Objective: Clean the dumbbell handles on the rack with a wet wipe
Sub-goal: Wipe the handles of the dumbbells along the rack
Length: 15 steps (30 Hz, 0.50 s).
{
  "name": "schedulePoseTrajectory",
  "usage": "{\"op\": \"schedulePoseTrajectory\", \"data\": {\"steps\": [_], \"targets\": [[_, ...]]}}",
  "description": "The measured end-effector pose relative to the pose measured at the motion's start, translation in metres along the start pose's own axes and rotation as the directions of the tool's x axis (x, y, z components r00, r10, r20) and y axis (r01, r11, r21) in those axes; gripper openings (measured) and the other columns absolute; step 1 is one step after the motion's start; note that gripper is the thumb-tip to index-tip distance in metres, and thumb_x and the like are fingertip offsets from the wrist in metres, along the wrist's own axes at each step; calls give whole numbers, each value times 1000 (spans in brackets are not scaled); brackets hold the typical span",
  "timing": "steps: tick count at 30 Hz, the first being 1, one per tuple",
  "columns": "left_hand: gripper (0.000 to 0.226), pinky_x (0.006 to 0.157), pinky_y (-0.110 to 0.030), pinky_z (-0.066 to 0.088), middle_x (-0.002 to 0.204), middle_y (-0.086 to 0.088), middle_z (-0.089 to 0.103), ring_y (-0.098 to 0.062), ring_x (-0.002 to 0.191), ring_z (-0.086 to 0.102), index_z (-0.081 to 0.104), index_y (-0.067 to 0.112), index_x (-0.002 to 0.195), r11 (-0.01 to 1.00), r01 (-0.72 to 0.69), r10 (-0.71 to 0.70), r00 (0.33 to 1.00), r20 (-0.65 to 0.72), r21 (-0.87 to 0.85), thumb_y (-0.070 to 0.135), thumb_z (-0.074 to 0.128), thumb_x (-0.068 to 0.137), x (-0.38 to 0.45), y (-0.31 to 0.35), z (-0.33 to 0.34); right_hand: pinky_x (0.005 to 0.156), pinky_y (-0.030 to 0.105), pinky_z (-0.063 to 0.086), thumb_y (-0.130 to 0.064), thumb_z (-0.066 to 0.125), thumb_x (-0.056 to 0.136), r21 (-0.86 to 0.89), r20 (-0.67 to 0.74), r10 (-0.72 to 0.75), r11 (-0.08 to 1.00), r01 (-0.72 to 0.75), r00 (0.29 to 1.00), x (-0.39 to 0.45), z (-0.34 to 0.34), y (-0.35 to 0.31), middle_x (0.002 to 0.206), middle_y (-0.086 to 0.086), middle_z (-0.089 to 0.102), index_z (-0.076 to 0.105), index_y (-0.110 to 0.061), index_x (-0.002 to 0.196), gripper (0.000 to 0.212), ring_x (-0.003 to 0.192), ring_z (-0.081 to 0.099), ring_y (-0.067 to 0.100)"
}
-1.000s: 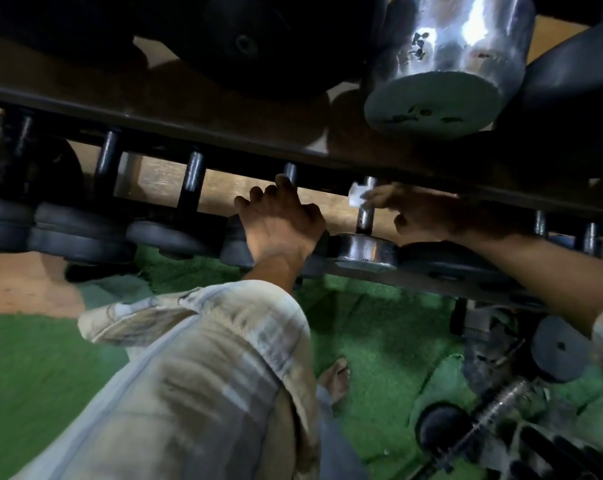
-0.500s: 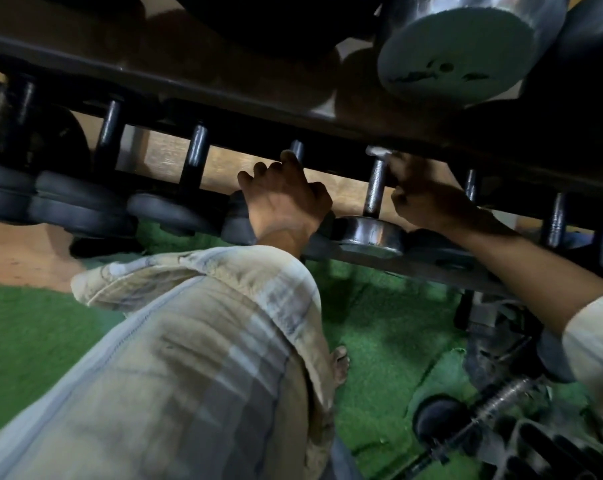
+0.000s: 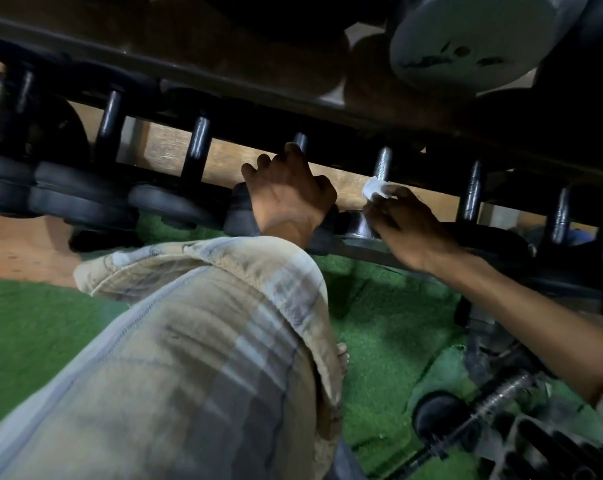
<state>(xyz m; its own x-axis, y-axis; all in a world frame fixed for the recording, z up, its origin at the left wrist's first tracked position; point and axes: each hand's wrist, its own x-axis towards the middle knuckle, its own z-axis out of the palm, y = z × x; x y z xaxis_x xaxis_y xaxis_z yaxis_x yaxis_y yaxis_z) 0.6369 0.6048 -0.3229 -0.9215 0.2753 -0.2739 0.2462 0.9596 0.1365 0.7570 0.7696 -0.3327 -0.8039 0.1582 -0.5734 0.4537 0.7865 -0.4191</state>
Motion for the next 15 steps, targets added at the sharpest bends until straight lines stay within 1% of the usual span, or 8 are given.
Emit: {"op": "schedulePoseTrajectory", "data": {"steps": [2,4,7,9,10,13,14,15], "targets": [[39,94,-47,39,102,-10,71,-35,103,62,56,15,109,1000,-7,7,1000,5,4,43,52,82,0,0,0,108,40,42,-66,31,101,-27,-24,44,999,-44,999,1,7,-6,158,10,30,56,-19,127,59,140,42,30],[43,95,-48,39,104,-11,71,-35,103,62,57,14,113,1000,-8,8,1000,9,9,43,51,83,-1,0,1,101,39,44,-69,32,99,-34,-76,61,997,-64,995,10,7,-8,159,10,22,47,-21,139,63,133,49,37],[42,96,-48,38,103,-10,71,-35,103,61,56,15,113,1000,-10,10,1000,4,-2,44,52,84,-1,-1,2,94,36,46,-65,38,100,-13,-176,53,998,-56,983,32,3,-5,151,16,29,43,-17,145,66,121,55,38],[39,97,-48,38,104,-10,71,-35,104,61,56,16,110,1000,-10,10,1000,8,-19,44,53,84,-1,-1,1,96,33,46,-58,52,98,43,-232,73,997,-65,970,47,2,-2,143,19,38,43,-11,146,67,120,54,37],[39,97,-48,38,104,-10,70,-35,104,61,56,16,110,1000,-8,9,1000,12,-20,45,53,84,-1,-2,1,98,32,44,-52,60,96,78,-253,95,994,-78,963,53,4,-1,142,20,40,40,-8,149,72,123,53,38],[39,98,-48,38,103,-10,70,-35,104,61,56,15,109,1000,-10,10,1000,17,-15,45,53,84,-1,-1,0,101,25,33,-39,73,90,191,-228,181,972,-138,957,64,12,-1,151,20,39,20,-2,158,93,138,41,34],[38,97,-48,38,103,-10,70,-35,104,61,56,15,109,1000,-11,12,1000,14,-16,44,53,84,-2,-1,1,103,25,31,-37,76,87,248,-195,221,954,-170,956,68,12,-1,154,19,38,20,-2,158,97,141,38,32],[38,97,-48,38,103,-10,70,-34,104,61,56,15,109,1000,-13,13,1000,10,-18,44,53,85,-2,-1,1,105,26,32,-38,79,83,330,-154,267,921,-205,951,73,10,-1,154,18,38,26,-3,156,98,142,39,31]]}}
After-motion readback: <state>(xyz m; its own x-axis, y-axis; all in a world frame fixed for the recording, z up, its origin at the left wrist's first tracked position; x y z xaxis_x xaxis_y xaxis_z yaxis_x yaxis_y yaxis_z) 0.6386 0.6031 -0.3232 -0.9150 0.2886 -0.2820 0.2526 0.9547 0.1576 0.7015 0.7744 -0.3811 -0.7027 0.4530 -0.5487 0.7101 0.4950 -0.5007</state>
